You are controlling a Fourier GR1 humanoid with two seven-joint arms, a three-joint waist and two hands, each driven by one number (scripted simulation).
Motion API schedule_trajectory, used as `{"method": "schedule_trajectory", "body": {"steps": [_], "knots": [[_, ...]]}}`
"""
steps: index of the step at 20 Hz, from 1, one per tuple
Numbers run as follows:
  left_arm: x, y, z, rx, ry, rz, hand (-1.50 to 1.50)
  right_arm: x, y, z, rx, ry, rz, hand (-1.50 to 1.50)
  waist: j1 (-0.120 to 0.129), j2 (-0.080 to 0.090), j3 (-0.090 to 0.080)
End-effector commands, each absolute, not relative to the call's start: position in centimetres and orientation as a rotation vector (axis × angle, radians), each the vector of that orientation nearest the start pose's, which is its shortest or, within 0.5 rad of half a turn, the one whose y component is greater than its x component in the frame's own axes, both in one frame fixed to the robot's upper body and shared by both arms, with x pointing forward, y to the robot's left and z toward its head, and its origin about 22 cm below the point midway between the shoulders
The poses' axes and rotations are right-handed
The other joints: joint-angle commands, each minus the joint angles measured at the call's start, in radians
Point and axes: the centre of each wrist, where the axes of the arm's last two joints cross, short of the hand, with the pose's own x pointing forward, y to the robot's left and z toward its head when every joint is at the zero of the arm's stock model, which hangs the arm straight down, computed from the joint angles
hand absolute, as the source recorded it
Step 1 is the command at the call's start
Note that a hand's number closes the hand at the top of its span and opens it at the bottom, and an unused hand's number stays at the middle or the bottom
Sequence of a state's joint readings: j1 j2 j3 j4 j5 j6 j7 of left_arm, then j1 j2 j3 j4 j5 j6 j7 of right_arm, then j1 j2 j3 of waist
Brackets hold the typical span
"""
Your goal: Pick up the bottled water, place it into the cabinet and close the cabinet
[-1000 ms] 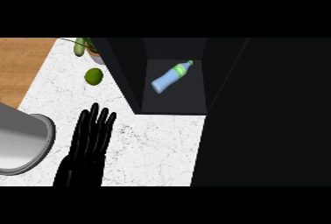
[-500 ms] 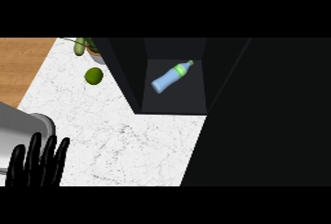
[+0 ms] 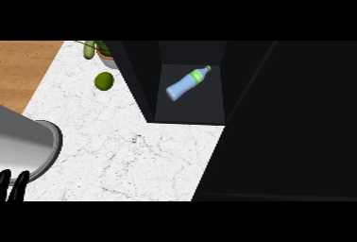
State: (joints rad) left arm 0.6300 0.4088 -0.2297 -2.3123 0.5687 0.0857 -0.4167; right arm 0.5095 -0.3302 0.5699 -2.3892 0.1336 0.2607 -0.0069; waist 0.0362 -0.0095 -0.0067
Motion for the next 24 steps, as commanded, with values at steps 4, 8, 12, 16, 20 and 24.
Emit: {"method": "schedule_trajectory", "body": {"steps": [4,8,12,16,20,24], "knots": [[8.0,27.9,9.1,-0.327,-1.964,0.213,-1.5,9.3,-13.6,10.7,0.695,-1.672,0.591,1.5,0.03,0.011,0.002],[7.8,28.8,9.7,-0.36,-1.991,0.193,-1.5,10.9,-13.0,11.4,0.694,-1.697,0.522,1.5,0.045,0.014,0.001],[7.0,30.2,9.4,-0.324,-1.975,0.206,-1.5,13.4,-11.5,12.6,0.669,-1.673,0.526,1.5,0.035,0.014,0.002],[5.8,31.7,9.6,-0.333,-1.97,0.229,-1.5,16.5,-10.0,14.3,0.657,-1.659,0.526,1.5,0.018,0.013,0.004],[4.0,32.8,9.5,-0.32,-1.979,0.252,-1.5,19.7,-7.6,13.9,0.667,-1.625,0.452,1.5,0.019,0.01,0.006],[3.0,35.7,9.0,-0.334,-1.987,0.259,-1.5,23.9,-8.9,16.0,0.724,-1.625,0.36,1.5,0.014,0.01,0.006]]}}
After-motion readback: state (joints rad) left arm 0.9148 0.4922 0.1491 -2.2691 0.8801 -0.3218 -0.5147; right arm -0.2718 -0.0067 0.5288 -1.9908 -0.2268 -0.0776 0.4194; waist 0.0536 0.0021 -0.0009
